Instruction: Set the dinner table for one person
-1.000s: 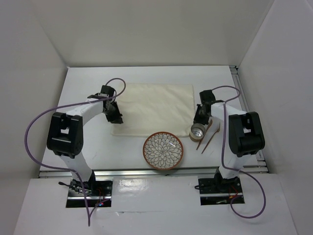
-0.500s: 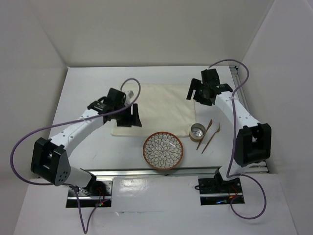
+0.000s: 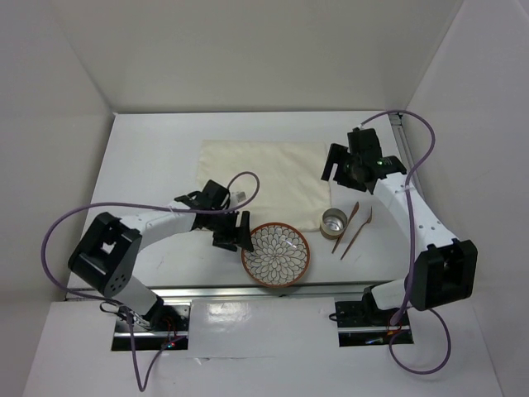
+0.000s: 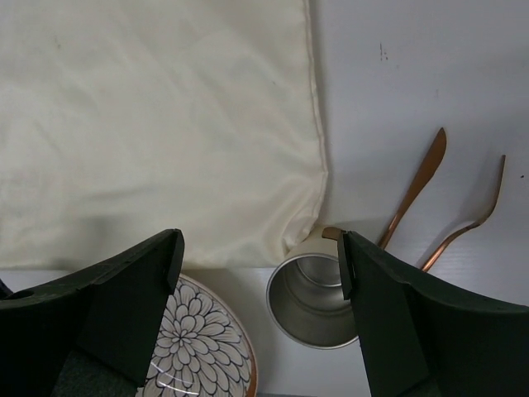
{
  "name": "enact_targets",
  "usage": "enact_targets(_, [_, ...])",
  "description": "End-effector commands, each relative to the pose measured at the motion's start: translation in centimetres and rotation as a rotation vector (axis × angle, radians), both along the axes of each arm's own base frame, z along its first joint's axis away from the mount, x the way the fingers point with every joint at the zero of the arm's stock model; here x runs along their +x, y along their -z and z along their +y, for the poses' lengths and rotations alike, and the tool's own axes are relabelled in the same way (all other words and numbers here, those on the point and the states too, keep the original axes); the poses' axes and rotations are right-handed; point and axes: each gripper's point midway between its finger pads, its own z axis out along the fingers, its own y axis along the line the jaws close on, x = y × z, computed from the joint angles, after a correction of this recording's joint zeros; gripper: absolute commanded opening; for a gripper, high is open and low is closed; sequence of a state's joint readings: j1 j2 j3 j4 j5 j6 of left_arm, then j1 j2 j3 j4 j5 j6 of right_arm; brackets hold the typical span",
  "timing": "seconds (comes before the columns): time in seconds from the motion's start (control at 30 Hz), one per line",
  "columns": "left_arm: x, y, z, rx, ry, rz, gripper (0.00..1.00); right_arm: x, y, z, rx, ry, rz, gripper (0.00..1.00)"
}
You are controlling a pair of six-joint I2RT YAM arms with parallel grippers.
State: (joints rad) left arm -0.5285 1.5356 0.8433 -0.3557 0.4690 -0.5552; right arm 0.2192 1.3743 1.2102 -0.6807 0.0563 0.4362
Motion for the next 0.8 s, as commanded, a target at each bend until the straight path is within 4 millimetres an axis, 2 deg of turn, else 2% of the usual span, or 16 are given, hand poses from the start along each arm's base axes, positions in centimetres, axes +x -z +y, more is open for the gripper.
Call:
enact_targets(0.0, [-0.4,0.4,-1.9,-0.082,0.06,-0.004,0.79,-0.9,-0.1,-0.3,-0.016,-0.005,-0.008,0.87])
enact_targets(0.03, [-0.3,0.7,-1.9,-0.079,0.068,-0.008,0.77,-1.1,0.5,-0.4,-0.019,-0.005,0.005,0.87])
enact_targets(0.1, [-0.8,1.8,-2.3,-0.051,0.096,0.017,0.65,-1.2,1.1,-0.7,-0.022,0.004,0.023,0.87])
enact_targets(0.17, [-0.2,1.8,-2.5,-0.041,0.091,0.015,0.51,-1.4,1.5,-0.7,-0.024,0.004,0.032,0.87])
enact_targets(0.2, [-0.3,2.1,-2.5,-0.036,0.091,0.023,0.37,-1.4,1.5,-0.7,-0.024,0.004,0.032,0.87])
enact_targets(0.23, [0.0,2.0,-2.4,-0.027,0.079,0.024,0.07,-1.4,1.5,-0.7,-0.024,0.004,0.032,0.87])
enact_targets(0.27, [-0.1,1.8,-2.4,-0.013,0.078,0.048,0.0,-1.6,1.6,-0.8,-0.025,0.004,0.033,0.87])
enact_targets(0.33, [-0.5,1.4,-2.1,-0.004,0.078,0.062,0.0,-1.4,1.5,-1.0,-0.037,0.004,0.022,0.87])
enact_targets(0.4, [-0.7,-0.2,-2.1,-0.014,0.091,0.054,0.0,-1.6,1.6,-1.2,-0.046,0.01,0.031,0.87])
enact_targets(0.43, [-0.7,-1.4,-2.3,-0.034,0.097,0.041,0.0,-1.7,1.8,-1.7,-0.057,0.027,0.038,0.87])
enact_targets(0.47, [-0.6,-4.2,-3.1,-0.085,0.124,-0.015,0.0,-1.7,1.8,-1.7,-0.057,0.027,0.038,0.87])
enact_targets(0.53, [-0.4,-6.7,-2.8,-0.08,0.115,-0.044,0.0,-1.7,1.5,-1.9,-0.063,0.034,0.028,0.87])
enact_targets(0.57, [0.4,-7.9,-2.5,-0.068,0.094,-0.073,0.0,-1.7,1.2,-1.9,-0.061,0.034,0.019,0.87])
enact_targets(0.6, [2.8,-10.3,-2.1,-0.052,0.04,-0.154,0.0,-1.7,1.2,-1.9,-0.061,0.034,0.019,0.87])
enact_targets(0.7, [6.3,-13.9,-0.6,-0.033,-0.052,-0.214,0.0,-1.7,0.2,-2.1,-0.048,0.038,-0.008,0.87])
enact_targets(0.77, [9.6,-13.9,0.7,-0.038,-0.142,-0.197,0.0,-1.7,-0.1,-1.9,-0.04,0.031,-0.006,0.87])
